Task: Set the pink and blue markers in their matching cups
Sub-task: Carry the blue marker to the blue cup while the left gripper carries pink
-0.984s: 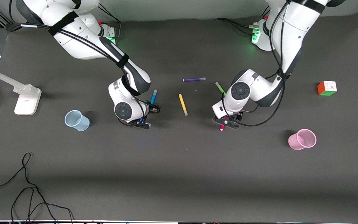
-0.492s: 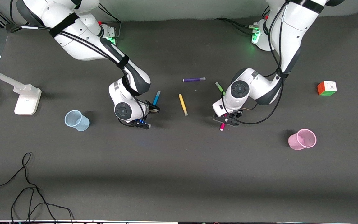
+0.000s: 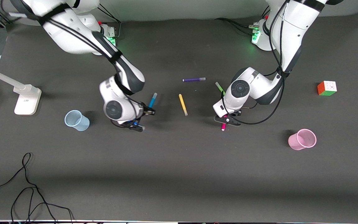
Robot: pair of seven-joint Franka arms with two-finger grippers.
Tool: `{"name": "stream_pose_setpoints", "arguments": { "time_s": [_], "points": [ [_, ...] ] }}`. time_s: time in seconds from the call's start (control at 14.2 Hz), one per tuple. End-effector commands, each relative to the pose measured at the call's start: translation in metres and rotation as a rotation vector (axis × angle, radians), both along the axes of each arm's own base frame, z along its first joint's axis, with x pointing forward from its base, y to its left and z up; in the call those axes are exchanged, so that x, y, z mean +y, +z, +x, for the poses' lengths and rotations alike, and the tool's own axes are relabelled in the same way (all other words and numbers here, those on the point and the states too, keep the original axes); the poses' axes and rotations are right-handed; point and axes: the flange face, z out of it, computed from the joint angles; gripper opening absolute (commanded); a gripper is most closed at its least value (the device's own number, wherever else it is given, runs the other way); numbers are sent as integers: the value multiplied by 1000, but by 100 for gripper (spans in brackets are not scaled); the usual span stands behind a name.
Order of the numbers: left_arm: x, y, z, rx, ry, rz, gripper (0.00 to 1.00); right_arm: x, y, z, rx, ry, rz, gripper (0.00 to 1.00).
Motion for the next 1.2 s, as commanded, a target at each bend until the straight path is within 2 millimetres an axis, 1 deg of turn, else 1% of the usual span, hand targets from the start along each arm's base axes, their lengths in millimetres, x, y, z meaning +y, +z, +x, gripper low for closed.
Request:
{"name": "stream_pose_setpoints", "arguments": {
  "time_s": [0.0, 0.07, 0.14, 0.21, 0.35, 0.42, 0.49, 0.56, 0.63, 0.7, 0.77, 0.84, 0.98, 1.05, 1.12],
  "points": [
    [0, 16, 5, -8, 15, 37, 0, -52, 94, 8, -111, 39, -7, 0],
    [0, 30, 13, -14, 26, 45, 0, -76, 112, 14, -157, 78, -21, 0],
    [3, 52, 24, -13, 41, 64, 0, -100, 128, 19, -204, 121, -52, 0],
    [6, 77, 34, -4, 54, 90, 0, -121, 146, 24, -251, 162, -98, 0],
    [20, 138, 59, 32, 127, 63, 0, -166, 173, 33, -334, 262, -209, 0],
    [38, 165, 68, 50, 139, 49, 0, -186, 178, 36, -360, 306, -217, 0],
    [69, 193, 77, 80, 153, 30, 0, -218, 179, 36, -394, 345, -216, 0],
    [98, 220, 80, 111, 160, 5, 0, -244, 173, 33, -438, 387, -212, 0],
    [127, 245, 80, 132, 168, -19, 0, -267, 162, 25, -475, 414, -212, 0],
    [162, 265, 81, 133, 177, -27, 0, -290, 146, 15, -521, 433, -215, 0],
    [203, 275, 82, 142, 187, -29, 0, -306, 130, 6, -570, 466, -220, 0],
    [242, 284, 81, 149, 183, -35, 0, -315, 118, 3, -606, 475, -228, 0],
    [318, 293, 77, 151, 149, -51, 0, -314, 109, 2, -625, 471, -231, 0],
    [349, 292, 73, 161, 117, -63, 0, -313, 106, 4, -636, 471, -233, 0],
    [374, 287, 70, 168, 107, -74, 0, -313, 100, 1, -650, 470, -233, 0]
  ]
}}
